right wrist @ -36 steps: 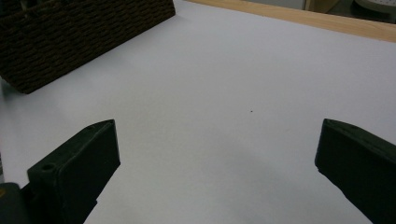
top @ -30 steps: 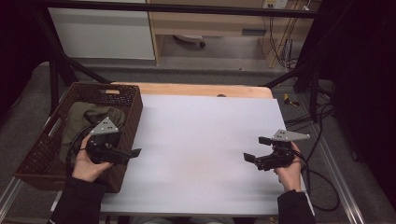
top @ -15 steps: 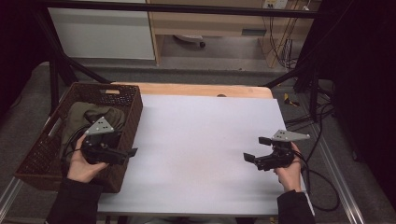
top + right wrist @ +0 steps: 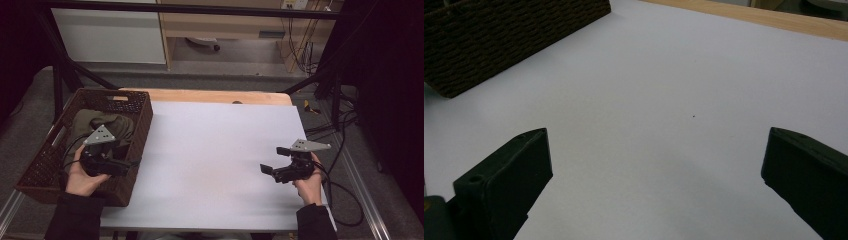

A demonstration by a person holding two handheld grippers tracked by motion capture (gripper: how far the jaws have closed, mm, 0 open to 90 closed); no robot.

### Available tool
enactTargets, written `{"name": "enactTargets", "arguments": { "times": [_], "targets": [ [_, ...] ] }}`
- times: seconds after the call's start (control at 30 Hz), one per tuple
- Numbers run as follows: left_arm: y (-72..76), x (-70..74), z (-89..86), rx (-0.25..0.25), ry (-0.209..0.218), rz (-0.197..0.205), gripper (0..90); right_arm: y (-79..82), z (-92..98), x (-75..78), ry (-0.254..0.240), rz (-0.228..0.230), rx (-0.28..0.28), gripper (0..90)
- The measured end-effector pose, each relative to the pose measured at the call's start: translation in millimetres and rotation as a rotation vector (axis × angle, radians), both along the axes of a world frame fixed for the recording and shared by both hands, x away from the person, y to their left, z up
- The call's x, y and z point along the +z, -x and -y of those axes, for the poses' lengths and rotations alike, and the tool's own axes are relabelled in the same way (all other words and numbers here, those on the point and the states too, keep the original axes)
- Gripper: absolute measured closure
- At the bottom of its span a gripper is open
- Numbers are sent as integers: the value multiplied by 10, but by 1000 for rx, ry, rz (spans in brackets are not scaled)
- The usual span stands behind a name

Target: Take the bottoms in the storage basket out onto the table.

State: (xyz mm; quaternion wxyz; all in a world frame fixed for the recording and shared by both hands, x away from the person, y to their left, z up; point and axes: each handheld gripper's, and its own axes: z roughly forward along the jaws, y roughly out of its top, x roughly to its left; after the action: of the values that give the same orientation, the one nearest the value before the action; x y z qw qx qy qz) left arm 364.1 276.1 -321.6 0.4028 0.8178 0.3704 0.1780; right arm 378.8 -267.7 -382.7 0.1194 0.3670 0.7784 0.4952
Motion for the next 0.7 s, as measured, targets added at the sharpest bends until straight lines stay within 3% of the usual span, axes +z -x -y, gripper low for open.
{"name": "enactTargets", "arguments": {
  "times": [0.7],
  "targets": [
    [20, 22, -158, 41, 1, -3, 26, -4, 4, -12, -8, -4, 4, 5]
  ]
}}
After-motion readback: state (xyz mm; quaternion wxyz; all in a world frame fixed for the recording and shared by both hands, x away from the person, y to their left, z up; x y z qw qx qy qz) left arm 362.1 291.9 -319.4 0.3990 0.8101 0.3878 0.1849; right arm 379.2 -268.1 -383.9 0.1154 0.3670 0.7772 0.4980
